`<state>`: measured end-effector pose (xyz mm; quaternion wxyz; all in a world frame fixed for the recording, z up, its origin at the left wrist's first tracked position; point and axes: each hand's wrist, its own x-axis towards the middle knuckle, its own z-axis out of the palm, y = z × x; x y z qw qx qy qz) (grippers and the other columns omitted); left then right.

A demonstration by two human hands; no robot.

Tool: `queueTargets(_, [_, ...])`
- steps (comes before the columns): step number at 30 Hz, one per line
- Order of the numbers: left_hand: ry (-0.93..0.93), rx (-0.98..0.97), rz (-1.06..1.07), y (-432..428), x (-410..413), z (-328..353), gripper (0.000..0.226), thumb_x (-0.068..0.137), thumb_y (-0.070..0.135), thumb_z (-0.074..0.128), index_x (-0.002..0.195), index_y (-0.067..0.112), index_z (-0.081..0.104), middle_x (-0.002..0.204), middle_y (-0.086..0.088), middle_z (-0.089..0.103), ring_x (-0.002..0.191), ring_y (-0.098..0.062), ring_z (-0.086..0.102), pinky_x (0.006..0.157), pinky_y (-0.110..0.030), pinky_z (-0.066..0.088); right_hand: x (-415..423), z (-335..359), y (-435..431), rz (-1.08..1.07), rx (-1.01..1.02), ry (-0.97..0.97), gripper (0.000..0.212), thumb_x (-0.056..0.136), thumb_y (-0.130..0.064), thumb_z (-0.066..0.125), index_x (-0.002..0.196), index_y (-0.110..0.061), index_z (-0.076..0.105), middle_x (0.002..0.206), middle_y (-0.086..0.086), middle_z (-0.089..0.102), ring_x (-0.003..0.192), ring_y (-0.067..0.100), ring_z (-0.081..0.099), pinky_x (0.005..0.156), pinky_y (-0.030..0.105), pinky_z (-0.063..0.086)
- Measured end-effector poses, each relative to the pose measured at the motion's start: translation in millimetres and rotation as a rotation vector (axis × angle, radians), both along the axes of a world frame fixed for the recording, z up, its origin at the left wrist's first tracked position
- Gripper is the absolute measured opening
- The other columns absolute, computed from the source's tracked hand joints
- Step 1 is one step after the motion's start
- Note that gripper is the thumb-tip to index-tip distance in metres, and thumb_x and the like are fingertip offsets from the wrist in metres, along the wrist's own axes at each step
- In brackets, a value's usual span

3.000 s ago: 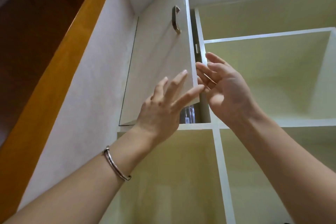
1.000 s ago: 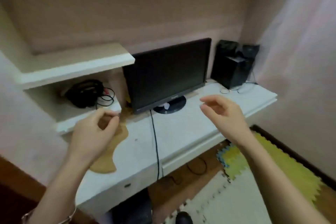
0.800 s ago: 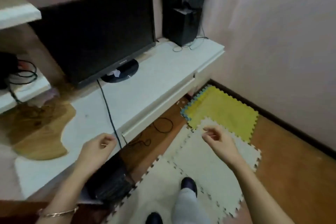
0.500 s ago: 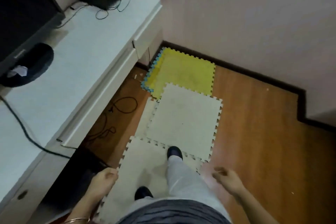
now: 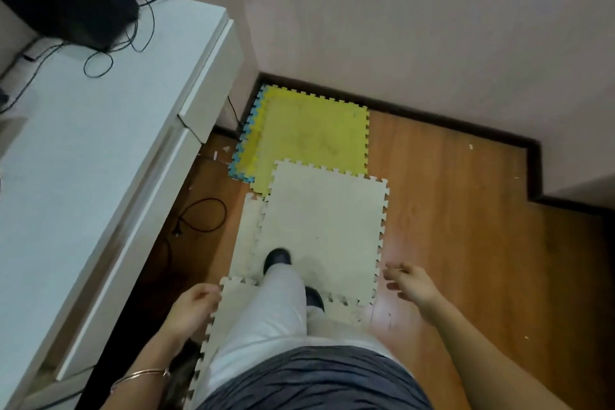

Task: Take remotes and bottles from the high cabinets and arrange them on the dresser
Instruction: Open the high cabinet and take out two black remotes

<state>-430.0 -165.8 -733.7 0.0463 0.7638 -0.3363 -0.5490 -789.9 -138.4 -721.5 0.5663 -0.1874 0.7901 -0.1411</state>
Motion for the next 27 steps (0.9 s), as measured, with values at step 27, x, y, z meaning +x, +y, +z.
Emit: queueTargets(27, [0.104,0.052,0.357,-436,-132,-67,0.018,0.092,0.024,0.053,0.089,0.007,0.059,0.081,-0.01,0.058,0.069,-0.021,0.054,0.066,-0.031,0.04,-171,-79,-405,-0.085,0.174,-0.002,0.02,0.094,-0.006,0.046,0.079,-0.001,0.058,0.095,0.019,0.06,0.078,0.026,0.049,0.084,0.04,0.04])
